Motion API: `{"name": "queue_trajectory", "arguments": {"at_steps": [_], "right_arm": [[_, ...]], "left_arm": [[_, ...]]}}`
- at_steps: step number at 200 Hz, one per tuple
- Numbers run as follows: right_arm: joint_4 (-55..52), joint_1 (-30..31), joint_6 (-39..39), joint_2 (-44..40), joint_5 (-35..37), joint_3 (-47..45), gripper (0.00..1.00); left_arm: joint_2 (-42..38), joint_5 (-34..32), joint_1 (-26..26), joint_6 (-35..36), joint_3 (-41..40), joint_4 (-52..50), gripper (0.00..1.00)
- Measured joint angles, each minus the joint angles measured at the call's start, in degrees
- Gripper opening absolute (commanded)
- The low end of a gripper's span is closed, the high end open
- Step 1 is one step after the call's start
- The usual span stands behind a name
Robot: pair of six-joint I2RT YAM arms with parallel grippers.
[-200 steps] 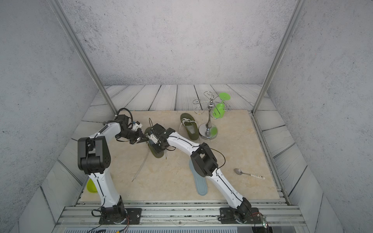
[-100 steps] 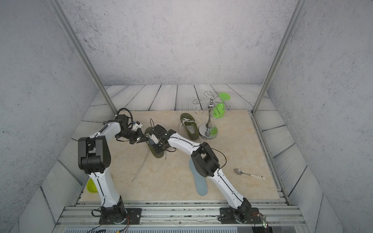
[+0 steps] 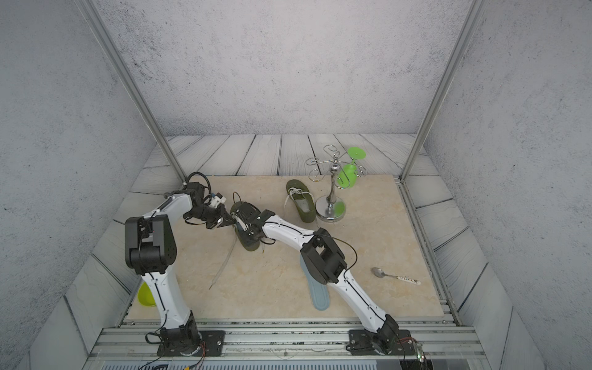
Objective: Insert the insole into the shoe
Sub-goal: Adjust the insole in the shoe, then move the shoe to the center of the board.
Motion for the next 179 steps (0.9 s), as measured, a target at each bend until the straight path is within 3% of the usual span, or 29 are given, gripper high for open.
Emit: {"name": "queue_trajectory", "arguments": {"at_steps": [30, 64, 113, 179], "right_arm": [[0.2, 0.0, 0.3, -0.4, 0.4, -0.1, 0.00], [1.4, 0.0, 0.6, -4.9, 0.2, -4.8, 0.11], [-1.6, 0.0, 2.7, -12.0, 0.9, -2.8, 0.14], [-2.8, 0.0, 1.3, -31.8, 5.2, -23.7, 0.14]], "left_arm": [[0.0, -0.9, 0.0, 0.6, 0.0, 0.0, 0.00], [1.7, -2.6, 0.0, 2.6, 2.7, -2.7, 0.00], [3.0, -5.4, 0.0, 4.3, 4.3, -4.2, 0.00], [6.4, -9.9, 0.0, 6.0, 10.1, -6.1, 0.00]]}}
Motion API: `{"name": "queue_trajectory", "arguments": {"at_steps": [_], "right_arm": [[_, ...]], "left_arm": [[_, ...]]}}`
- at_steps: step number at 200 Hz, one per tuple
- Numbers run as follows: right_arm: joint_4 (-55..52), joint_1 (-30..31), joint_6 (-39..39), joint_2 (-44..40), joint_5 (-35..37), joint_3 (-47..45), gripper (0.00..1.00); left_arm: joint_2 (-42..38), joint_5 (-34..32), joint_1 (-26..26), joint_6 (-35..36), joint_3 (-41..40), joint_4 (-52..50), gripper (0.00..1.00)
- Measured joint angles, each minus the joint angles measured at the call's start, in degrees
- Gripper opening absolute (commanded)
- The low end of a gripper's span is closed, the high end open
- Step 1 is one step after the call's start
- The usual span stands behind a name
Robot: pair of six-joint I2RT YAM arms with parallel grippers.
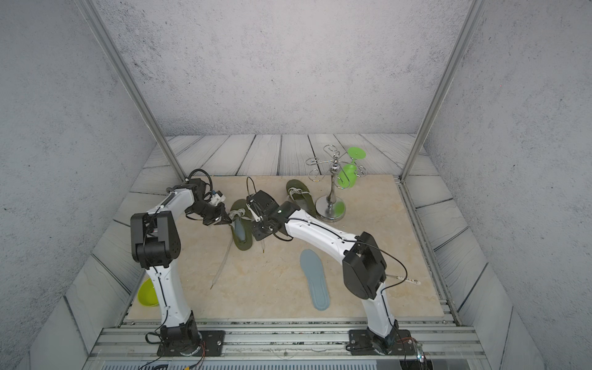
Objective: Insert the insole into the shoe
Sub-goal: Move the shoe to the center of the board, then adjust the shoe at the center of the board.
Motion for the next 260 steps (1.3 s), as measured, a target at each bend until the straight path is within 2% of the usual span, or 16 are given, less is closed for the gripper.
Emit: {"name": "queue_trajectory", "arguments": {"at_steps": [36, 78, 116, 127, 130, 131, 133, 134, 135, 137, 139, 163, 229, 260], "right_arm": [[-1.6, 0.0, -0.7, -7.3, 2.6, -8.1, 0.14], [-3.6, 0.0, -1.6, -9.2, 5.6, -12.4, 0.14], [-5.3, 0.0, -2.8, -9.2, 7.6, -12.7, 0.15], [-5.8, 0.0, -3.0, -9.2, 8.1, -12.7, 0.15], [-6.0, 0.0, -3.1, -9.2, 8.2, -12.7, 0.15], [-6.0, 0.0, -3.1, -9.2, 8.2, -12.7, 0.15], [-6.1, 0.0, -3.2, -9.2, 8.3, -12.7, 0.15], [-6.2, 0.0, -3.2, -9.2, 8.3, -12.7, 0.15], [-6.2, 0.0, -3.2, -9.2, 8.4, -12.7, 0.15], [-6.3, 0.0, -3.3, -9.2, 8.5, -12.7, 0.15], [-6.3, 0.0, -3.3, -9.2, 8.6, -12.7, 0.15], [-7.5, 0.0, -3.9, -9.5, 10.2, -12.7, 0.16], [-10.0, -0.5, -5.5, -13.4, 15.7, -12.5, 0.20], [-10.6, -2.6, -6.7, -13.2, 16.1, -11.4, 0.21]], "left_arm": [[6.6, -2.4, 0.0, 1.1, 10.2, -3.5, 0.00], [12.3, -4.5, 0.0, 2.0, 20.0, -7.5, 0.00], [12.7, -4.5, 0.0, 1.9, 23.3, -9.0, 0.00], [12.6, -4.6, 0.0, 1.9, 23.3, -9.0, 0.04], [12.6, -4.7, 0.0, 1.9, 23.3, -9.0, 0.11], [12.6, -4.8, 0.0, 1.8, 23.3, -9.0, 0.22], [12.6, -4.9, 0.0, 1.7, 23.3, -9.0, 0.63], [12.6, -5.0, 0.0, 1.7, 23.3, -9.0, 0.79], [12.6, -5.0, 0.0, 1.7, 23.3, -9.0, 0.87], [12.6, -5.2, 0.0, 1.9, 23.2, -9.0, 0.93], [12.6, -5.3, 0.0, 1.7, 23.2, -9.0, 0.95], [10.4, -6.8, 0.1, 0.6, 20.8, -8.2, 0.96], [-4.0, -9.7, 0.3, -0.4, 11.8, -4.2, 0.96], [-10.4, -8.8, 0.4, -1.2, 4.0, -0.9, 0.96]]}}
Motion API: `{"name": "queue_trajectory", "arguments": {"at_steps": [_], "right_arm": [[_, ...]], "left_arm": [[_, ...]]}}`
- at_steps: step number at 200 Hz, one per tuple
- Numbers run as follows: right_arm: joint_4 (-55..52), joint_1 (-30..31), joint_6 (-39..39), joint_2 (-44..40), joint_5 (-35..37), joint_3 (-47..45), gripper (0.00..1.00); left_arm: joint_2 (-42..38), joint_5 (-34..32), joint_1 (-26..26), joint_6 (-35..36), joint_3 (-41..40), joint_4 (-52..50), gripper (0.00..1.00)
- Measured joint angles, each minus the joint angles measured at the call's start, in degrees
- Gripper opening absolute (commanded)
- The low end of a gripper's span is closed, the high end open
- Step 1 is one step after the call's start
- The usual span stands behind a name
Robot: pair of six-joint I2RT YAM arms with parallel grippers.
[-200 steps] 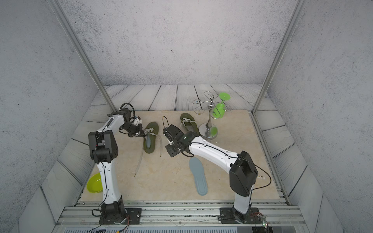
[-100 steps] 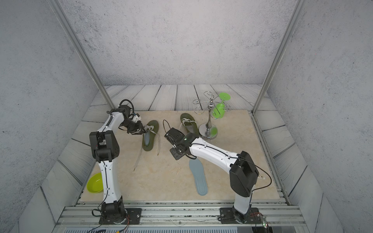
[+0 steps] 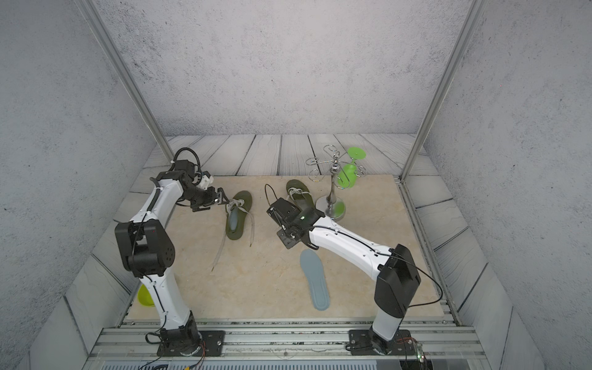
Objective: Insert the insole into the shoe
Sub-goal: Adjust the shoe at the center of the board.
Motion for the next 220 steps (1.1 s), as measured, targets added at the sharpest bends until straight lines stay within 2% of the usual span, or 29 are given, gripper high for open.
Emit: {"name": "queue_trajectory", "arguments": {"at_steps": [42, 68, 76, 91, 114, 122, 138, 163, 220], "right_arm": [[-0.5, -3.1, -2.0, 3.0, 0.0, 5.6, 0.21], [-0.9, -3.3, -2.5, 5.2, -0.7, 7.8, 0.21], [-1.0, -3.3, -2.5, 5.6, -0.9, 8.1, 0.21], [-1.3, -3.3, -2.5, 5.9, -1.2, 8.2, 0.21], [-1.6, -3.3, -2.4, 5.9, -2.1, 8.2, 0.21], [-1.7, -3.3, -2.4, 5.9, -2.2, 8.2, 0.21], [-1.7, -3.3, -2.4, 5.9, -2.4, 8.2, 0.21], [-1.7, -3.3, -2.4, 5.9, -3.0, 8.2, 0.21], [-1.6, -3.8, -2.4, 5.9, -4.0, 8.5, 0.21]], "left_arm": [[-8.1, 1.7, 0.0, -2.4, -11.2, 5.6, 0.96], [-8.4, 4.2, 0.0, -3.8, -12.6, 8.5, 0.95], [-7.9, 5.0, 0.0, -4.3, -12.5, 9.4, 0.91], [-6.6, 6.2, 0.0, -4.9, -12.4, 10.6, 0.76], [-4.1, 6.1, 0.0, -6.9, -11.0, 11.4, 0.29], [-3.3, 5.9, 0.0, -7.5, -10.2, 11.6, 0.20], [-1.9, 5.8, 0.0, -8.6, -9.0, 12.8, 0.15], [-0.1, 6.3, 0.0, -11.7, -7.0, 13.8, 0.00], [6.4, 7.3, -1.2, -15.5, -4.6, 15.3, 0.00]]}}
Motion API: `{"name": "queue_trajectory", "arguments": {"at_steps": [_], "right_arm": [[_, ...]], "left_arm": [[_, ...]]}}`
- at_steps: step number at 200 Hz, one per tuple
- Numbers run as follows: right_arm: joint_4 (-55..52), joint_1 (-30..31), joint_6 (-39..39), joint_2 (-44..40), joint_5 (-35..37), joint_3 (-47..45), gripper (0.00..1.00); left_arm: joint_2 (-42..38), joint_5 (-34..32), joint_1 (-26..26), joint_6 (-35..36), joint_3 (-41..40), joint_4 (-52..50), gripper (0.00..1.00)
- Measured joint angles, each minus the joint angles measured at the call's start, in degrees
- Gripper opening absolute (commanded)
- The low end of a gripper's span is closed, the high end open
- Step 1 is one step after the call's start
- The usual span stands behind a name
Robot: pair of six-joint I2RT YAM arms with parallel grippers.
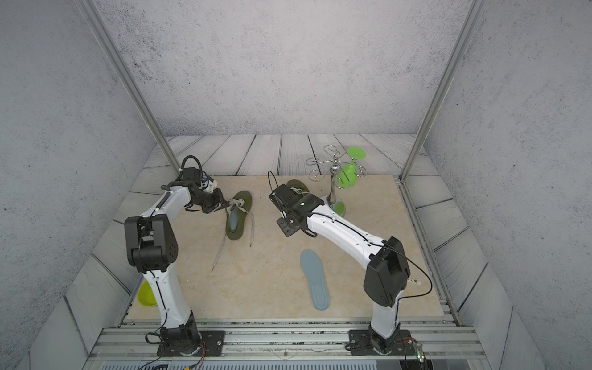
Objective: Insert the insole into the shoe
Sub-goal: Adjust the shoe at the center of the board.
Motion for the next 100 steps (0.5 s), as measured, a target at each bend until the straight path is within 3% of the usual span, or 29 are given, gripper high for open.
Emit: {"name": "queue_trajectory", "arguments": {"at_steps": [100], "right_arm": [[0.3, -0.9, 0.0, 0.0, -1.3, -0.4, 0.21]], "left_arm": [[3.1, -1.5, -1.2, -2.2, 3.3, 2.3, 0.00]]}}
